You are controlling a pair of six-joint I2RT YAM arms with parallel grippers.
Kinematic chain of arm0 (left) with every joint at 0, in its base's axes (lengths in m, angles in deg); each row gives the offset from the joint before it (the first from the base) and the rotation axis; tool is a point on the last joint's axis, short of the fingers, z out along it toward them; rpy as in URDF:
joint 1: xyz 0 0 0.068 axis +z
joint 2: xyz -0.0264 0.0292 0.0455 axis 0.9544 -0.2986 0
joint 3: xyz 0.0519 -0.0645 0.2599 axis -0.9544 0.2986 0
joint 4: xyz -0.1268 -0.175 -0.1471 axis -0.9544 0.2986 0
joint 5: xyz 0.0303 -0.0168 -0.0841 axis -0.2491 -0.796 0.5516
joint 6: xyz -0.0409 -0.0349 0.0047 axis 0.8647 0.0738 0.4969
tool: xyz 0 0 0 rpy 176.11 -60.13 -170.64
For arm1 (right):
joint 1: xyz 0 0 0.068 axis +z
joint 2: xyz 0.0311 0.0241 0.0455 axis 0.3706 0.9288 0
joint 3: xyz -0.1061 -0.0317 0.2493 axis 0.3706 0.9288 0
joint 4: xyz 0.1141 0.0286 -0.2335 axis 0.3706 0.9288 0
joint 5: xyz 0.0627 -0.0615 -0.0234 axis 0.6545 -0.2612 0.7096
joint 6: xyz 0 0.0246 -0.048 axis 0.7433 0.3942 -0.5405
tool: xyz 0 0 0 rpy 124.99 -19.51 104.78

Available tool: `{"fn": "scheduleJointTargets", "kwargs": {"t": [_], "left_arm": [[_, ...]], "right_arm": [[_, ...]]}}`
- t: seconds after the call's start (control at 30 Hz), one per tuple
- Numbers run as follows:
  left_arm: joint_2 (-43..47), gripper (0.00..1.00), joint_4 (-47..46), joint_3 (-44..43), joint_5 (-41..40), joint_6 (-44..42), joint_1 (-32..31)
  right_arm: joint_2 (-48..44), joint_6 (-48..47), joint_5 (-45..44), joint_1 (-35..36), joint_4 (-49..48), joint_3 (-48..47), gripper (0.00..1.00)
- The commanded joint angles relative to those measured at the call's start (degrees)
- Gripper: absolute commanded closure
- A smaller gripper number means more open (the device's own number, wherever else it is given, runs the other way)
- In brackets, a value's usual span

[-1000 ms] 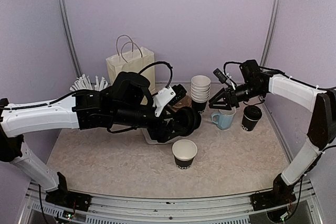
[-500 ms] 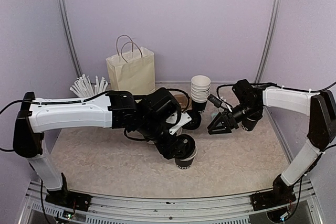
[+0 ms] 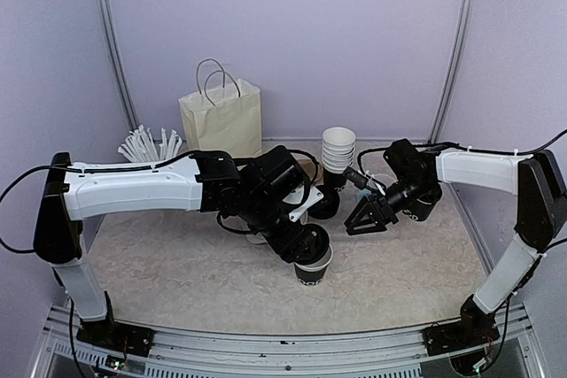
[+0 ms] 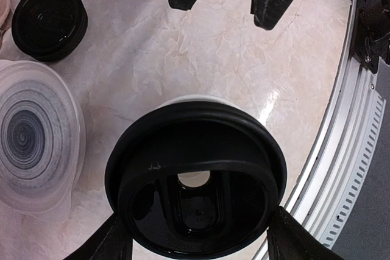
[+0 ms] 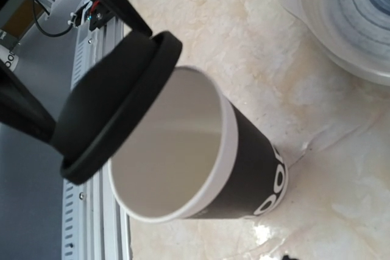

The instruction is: Pack the takeout coffee

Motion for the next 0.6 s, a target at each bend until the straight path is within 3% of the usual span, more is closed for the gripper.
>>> {"fn": "scheduleJointTargets", "kwargs": {"t": [0.0, 0.37, 0.57], "left_arm": [[-1.6, 0.39, -0.9, -1.8, 1.7, -0.1, 0.3], [-3.7, 0.39, -1.1, -3.0, 1.8, -0.3, 0.4], [-5.6, 0.34, -1.0, -4.4, 1.2, 0.1, 0.3]], "right_arm": [[1.0, -1.1, 1.3, 0.5, 1.0, -0.4, 0.41], [1.7, -1.5, 1.3, 0.5, 1.5, -0.5, 0.41], [1.9, -1.5, 0.9, 0.5, 1.8, -0.3, 0.41]]}}
